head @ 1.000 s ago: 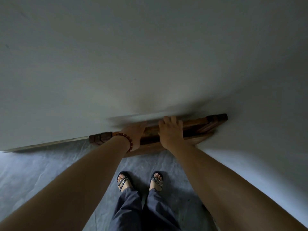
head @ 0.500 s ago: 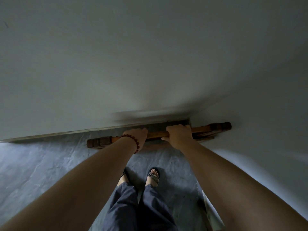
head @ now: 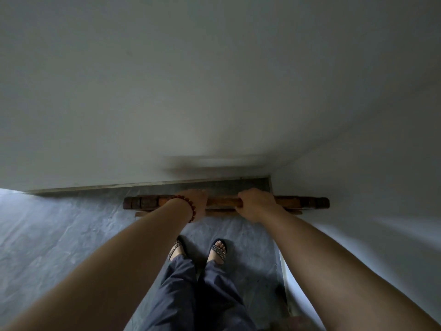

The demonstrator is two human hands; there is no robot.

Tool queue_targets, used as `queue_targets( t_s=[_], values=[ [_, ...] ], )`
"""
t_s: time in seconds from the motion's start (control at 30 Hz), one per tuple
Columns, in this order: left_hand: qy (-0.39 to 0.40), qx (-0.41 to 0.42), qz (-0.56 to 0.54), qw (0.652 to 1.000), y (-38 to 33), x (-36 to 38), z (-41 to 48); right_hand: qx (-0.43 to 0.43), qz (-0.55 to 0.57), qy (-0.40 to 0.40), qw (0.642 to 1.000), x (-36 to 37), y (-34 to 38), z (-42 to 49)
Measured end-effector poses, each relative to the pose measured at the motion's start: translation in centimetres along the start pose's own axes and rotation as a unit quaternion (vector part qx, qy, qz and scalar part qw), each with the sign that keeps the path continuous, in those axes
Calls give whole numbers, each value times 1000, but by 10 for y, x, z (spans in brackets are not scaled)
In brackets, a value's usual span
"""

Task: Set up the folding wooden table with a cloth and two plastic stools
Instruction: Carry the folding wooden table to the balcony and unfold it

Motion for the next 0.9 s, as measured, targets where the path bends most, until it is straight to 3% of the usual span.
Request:
queue_targets(
  t_s=[0.3, 0.9],
  values=[
    [-91, -22, 80, 992, 9, -70, -93, -35, 3, -25, 999, -63, 46, -75],
    [-157, -113, -18, 981, 112, -83, -248, -176, -55, 106, 977, -108, 209, -121]
  ],
)
Point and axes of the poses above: each hand's wrist, its own z-axis towards the middle knuckle, its own x-axis out of the palm, y = z × x, the point moved 8 cm from there along z, towards the middle knuckle
